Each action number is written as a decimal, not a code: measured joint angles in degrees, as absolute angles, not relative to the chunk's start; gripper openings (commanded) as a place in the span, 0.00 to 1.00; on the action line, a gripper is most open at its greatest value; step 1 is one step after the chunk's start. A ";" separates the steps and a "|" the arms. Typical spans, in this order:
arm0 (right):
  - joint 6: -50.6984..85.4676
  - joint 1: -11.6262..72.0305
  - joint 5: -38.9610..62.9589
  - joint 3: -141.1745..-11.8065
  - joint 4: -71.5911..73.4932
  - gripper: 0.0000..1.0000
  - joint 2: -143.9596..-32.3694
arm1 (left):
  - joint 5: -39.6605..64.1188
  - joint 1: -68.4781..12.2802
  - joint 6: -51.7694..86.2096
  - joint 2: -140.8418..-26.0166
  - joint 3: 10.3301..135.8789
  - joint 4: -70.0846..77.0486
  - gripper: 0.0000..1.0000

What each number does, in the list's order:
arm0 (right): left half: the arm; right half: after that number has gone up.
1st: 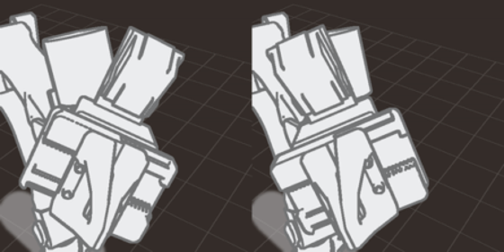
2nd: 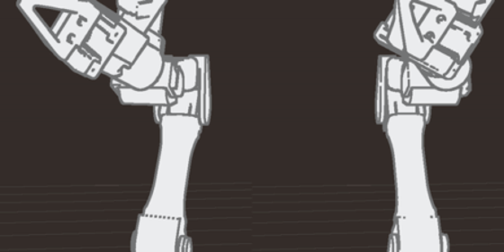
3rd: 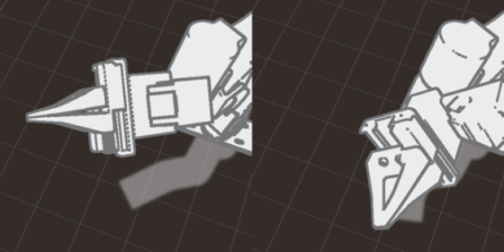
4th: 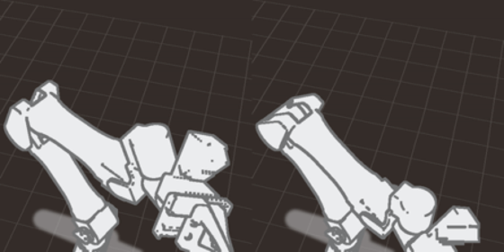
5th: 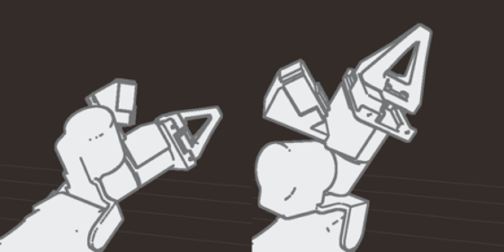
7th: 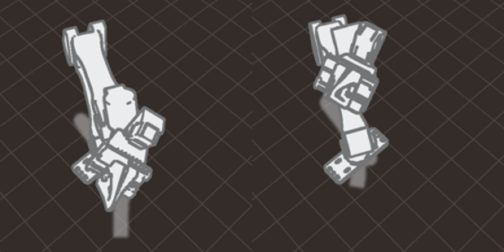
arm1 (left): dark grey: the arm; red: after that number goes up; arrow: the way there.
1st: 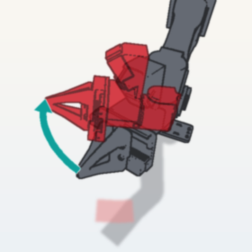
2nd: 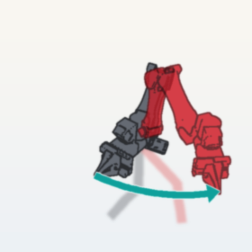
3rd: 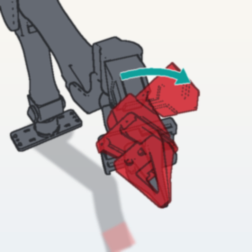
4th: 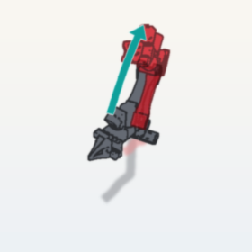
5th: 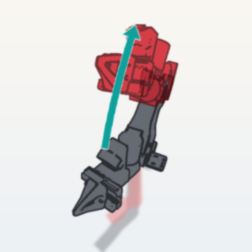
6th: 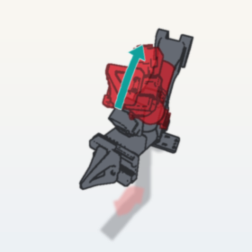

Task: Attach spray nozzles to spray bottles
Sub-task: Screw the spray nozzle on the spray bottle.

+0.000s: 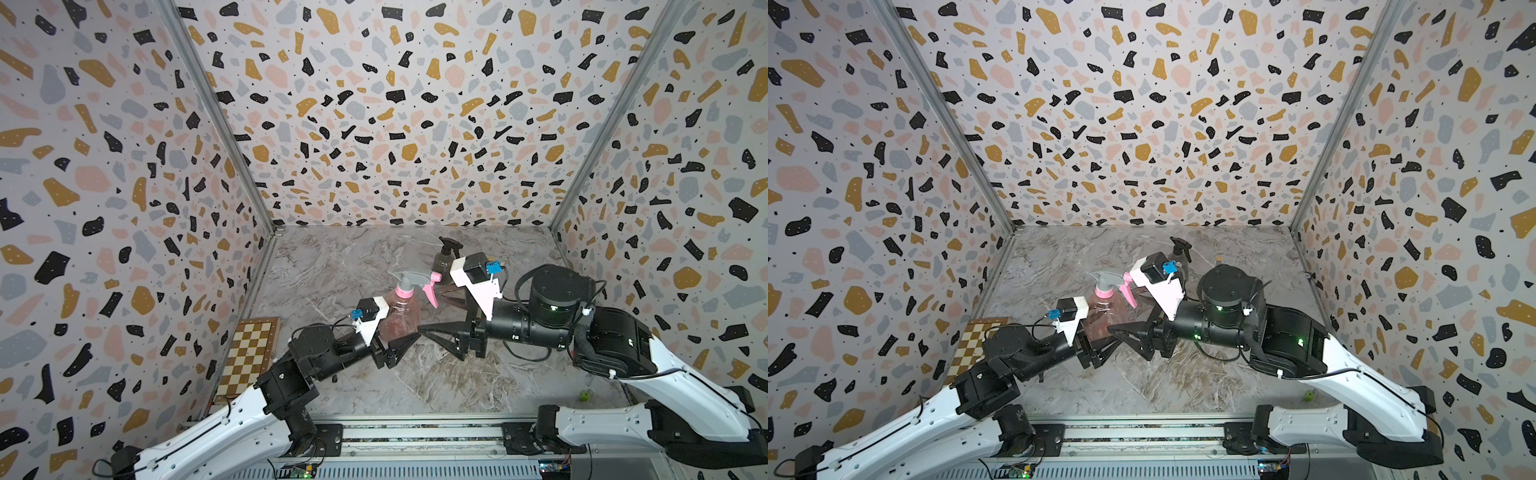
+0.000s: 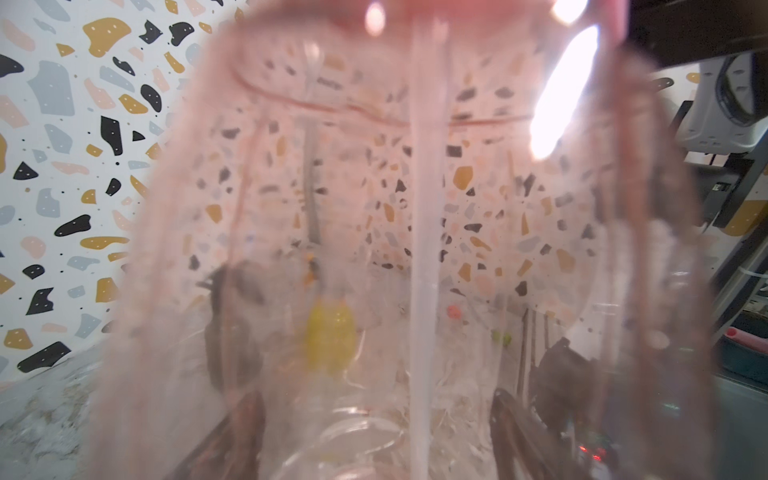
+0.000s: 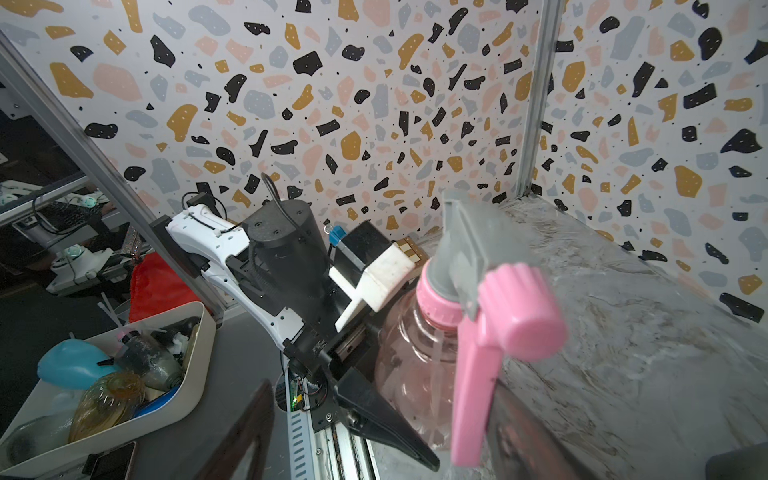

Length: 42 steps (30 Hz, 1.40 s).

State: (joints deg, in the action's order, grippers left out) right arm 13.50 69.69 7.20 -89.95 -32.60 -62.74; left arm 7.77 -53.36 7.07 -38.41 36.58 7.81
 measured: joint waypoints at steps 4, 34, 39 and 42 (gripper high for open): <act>13.61 70.67 7.88 -89.95 -32.47 0.79 -63.59 | 6.48 -53.36 7.22 -38.68 36.58 7.38 0.00; 10.13 57.98 22.92 -83.74 -27.62 0.61 -56.23 | 18.68 -53.36 7.70 -36.88 35.70 10.24 0.00; 8.67 54.17 33.06 -81.32 -26.30 0.64 -58.04 | 26.81 -53.36 8.19 -37.69 35.70 12.12 0.00; 7.90 53.95 36.67 -81.25 -25.43 0.65 -58.48 | 30.61 -53.36 8.45 -38.52 35.70 12.56 0.00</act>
State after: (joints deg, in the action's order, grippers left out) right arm 7.90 53.95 36.67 -81.25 -25.43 -58.48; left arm 30.61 -53.36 8.45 -38.52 35.70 12.56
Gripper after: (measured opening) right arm 0.645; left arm 0.794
